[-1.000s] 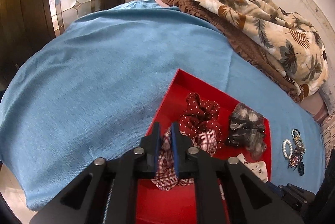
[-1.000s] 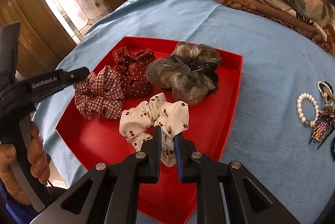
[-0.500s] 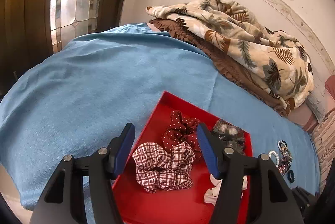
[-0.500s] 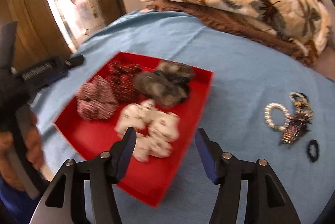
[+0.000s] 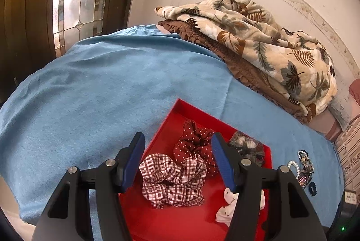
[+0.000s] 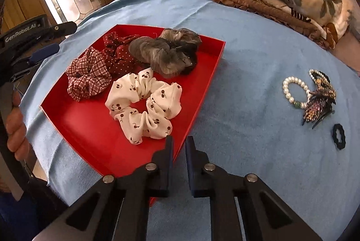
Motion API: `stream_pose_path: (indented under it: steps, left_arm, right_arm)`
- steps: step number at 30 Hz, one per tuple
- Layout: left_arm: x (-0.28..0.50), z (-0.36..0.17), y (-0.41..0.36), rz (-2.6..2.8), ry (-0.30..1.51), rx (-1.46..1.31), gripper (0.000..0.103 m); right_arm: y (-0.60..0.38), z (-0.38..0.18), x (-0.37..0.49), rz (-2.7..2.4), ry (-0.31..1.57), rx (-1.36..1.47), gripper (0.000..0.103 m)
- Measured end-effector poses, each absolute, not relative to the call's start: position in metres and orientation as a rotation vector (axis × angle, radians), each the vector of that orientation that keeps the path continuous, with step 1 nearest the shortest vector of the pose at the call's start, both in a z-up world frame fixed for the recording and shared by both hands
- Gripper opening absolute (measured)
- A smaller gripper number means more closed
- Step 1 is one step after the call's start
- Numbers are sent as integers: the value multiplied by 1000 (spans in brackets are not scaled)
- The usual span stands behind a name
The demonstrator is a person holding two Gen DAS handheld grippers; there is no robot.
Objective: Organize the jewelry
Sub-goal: 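Move both grippers back to the remaining jewelry on the sheet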
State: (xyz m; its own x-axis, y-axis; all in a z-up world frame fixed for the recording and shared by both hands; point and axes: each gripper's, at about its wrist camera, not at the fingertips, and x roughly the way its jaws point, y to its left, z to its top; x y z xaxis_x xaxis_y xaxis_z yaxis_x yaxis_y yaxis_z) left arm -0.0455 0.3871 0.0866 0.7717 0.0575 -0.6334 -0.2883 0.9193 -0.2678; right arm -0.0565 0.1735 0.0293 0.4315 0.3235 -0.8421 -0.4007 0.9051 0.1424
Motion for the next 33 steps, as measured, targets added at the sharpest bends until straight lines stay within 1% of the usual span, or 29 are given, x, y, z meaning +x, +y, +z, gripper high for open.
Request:
stream_pose_path:
  steps: [4,5,6,7,8,9,12,16,19,24,28,33]
  left_arm:
    - [-45,89,380,186,658,-340,60]
    - [-45,90,374,185,654,-329,60]
    - [-47,92,367,182,648,-307,60]
    - [-48,94,361,175,644,-293,60]
    - [-49,96,353,161,640,-278,60]
    - [-51,98,344,145,637,-263,60]
    - [-55,106,311,72,643,-220,60]
    - [-55,122,249,-46,654,-121,60]
    - [-46,123,205,-139,679,-79,60]
    - [-12,103,149,-223,767,-80,60]
    - [22,76,116,-279,866,-112,60]
    - [53,56,84,-327,917,-142,60]
  right_arm:
    - [171,31,-65,471,1013,-79,15]
    - [168,32,-66,477,1006,-76,18]
    - [165,33,-68,476,1001,-71,26]
    - [157,35,-70,472,991,-61,31]
    - [147,37,-73,469,978,-47,42]
    - [135,40,-75,461,966,-37,46]
    - [100,44,-77,426,946,-28,46]
    - [32,48,-75,327,924,18,46]
    - [-17,45,-67,220,927,60,46]
    - [-83,37,-50,99,922,146,46]
    - [-107,32,-35,78,913,187,46]
    - [-122,17,-6,83,925,235,46]
